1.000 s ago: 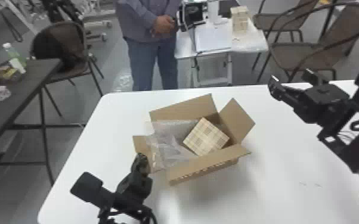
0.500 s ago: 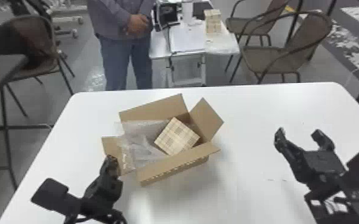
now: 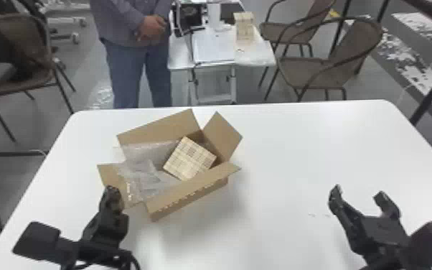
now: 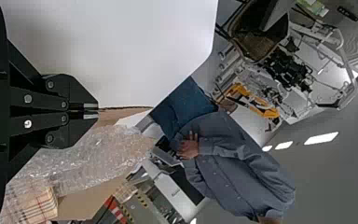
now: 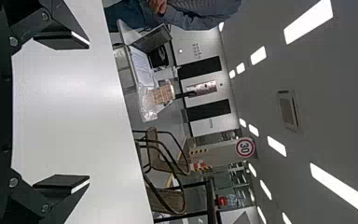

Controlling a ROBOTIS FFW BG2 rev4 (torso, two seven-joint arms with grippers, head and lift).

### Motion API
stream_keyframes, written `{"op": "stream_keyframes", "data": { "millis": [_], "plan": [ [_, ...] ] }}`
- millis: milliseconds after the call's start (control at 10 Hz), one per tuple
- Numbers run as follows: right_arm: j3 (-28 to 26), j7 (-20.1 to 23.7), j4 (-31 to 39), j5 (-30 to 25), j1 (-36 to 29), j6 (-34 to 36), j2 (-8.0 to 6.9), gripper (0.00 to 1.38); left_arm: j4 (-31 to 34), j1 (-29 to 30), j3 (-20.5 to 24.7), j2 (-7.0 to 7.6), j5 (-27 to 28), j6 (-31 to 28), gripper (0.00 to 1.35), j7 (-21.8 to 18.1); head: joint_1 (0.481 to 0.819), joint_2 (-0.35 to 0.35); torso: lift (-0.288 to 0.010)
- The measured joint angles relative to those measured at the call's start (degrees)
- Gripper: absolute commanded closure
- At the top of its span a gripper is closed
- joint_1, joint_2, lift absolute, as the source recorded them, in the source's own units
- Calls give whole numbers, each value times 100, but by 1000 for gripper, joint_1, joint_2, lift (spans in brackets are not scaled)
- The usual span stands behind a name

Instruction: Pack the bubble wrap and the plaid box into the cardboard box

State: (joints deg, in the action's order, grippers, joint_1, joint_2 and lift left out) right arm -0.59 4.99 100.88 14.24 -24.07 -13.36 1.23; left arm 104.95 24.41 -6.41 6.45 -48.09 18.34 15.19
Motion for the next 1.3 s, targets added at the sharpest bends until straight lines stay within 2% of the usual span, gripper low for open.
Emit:
{"op": "stream_keyframes", "data": {
  "millis": [300,700,900,1000,1200,1300],
  "plan": [
    [6,2,-7,14,21,99,1,263,-460,-249,-96,-127,-74,988,1207,347,695,112,-102],
    [6,2,31,26,19,209,4,263,-1051,-387,-441,-124,471,2924,1207,1658,695,186,-102],
    [9,2,39,30,16,248,3,263,-1226,-447,-696,-42,939,3655,1207,2626,695,203,-102],
    [12,2,46,34,16,271,4,263,-1334,-499,-817,-14,1120,3986,1207,2980,695,210,-102],
    [15,3,55,37,12,290,7,263,-1510,-566,-948,-9,1355,4407,1205,3437,695,216,-102],
    [19,2,55,41,7,301,7,263,-1595,-606,-990,-20,1475,4563,1041,3663,695,219,-102]
  ]
}}
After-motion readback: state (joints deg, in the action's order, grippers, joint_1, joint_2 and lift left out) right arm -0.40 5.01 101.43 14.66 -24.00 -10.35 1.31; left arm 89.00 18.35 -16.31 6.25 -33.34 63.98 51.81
